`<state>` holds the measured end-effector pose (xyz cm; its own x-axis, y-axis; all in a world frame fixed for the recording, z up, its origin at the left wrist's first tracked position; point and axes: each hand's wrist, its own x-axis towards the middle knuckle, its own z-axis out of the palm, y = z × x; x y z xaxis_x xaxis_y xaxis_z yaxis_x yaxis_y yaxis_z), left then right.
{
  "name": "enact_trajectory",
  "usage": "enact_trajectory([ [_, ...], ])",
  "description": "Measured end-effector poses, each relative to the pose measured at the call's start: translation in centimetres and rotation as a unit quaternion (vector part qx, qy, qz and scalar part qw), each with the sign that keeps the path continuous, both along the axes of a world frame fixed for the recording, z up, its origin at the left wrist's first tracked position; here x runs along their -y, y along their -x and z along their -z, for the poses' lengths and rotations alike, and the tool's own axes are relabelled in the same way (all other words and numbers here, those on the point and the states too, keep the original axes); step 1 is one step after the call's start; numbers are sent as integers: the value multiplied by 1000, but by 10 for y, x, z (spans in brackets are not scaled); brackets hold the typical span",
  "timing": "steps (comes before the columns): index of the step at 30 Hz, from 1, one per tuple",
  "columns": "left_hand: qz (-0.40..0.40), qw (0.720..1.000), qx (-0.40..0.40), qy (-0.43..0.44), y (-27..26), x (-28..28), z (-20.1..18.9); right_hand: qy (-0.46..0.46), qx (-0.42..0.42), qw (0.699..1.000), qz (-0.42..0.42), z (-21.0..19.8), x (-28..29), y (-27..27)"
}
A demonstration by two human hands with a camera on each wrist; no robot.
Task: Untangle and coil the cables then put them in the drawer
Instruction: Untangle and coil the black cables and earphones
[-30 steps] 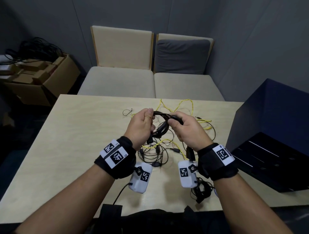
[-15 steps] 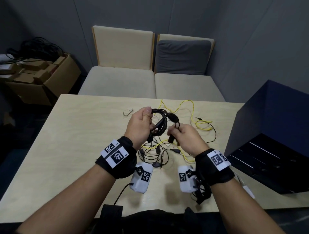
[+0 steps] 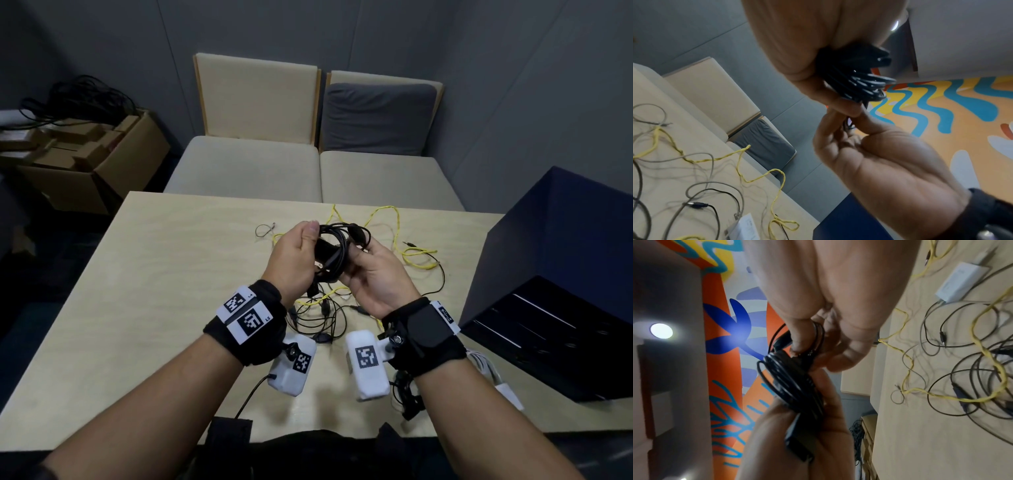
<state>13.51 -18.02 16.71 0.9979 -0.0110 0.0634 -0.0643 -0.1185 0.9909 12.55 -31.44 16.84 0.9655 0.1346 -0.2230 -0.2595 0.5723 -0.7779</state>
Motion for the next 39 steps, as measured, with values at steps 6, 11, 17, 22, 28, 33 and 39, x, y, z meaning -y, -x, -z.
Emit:
enact_trajectory([
  [6, 14, 997, -8, 77, -2, 6, 1, -24, -5, 1000, -9, 0, -1, 0],
  [11, 9, 996, -17, 83, -4, 4, 1, 120, -4, 993, -5, 3, 3, 3],
  [17, -16, 1000, 16, -18, -7, 1, 6, 471, 223, 845, 123, -23, 17, 8],
  [22, -26, 995, 40, -89, -10, 6, 6, 703, 286, 650, -36, -34, -7, 8],
  [28, -26, 993, 31, -115, -8, 7, 6, 796, 269, 538, -65, -38, -19, 6],
  [33, -14, 991, 17, -132, -10, 0, 9, 760, 322, 558, -78, -30, -12, 5],
  [39, -28, 994, -7, -104, -12, 1, 12, 655, 380, 653, 16, -24, -2, 6],
])
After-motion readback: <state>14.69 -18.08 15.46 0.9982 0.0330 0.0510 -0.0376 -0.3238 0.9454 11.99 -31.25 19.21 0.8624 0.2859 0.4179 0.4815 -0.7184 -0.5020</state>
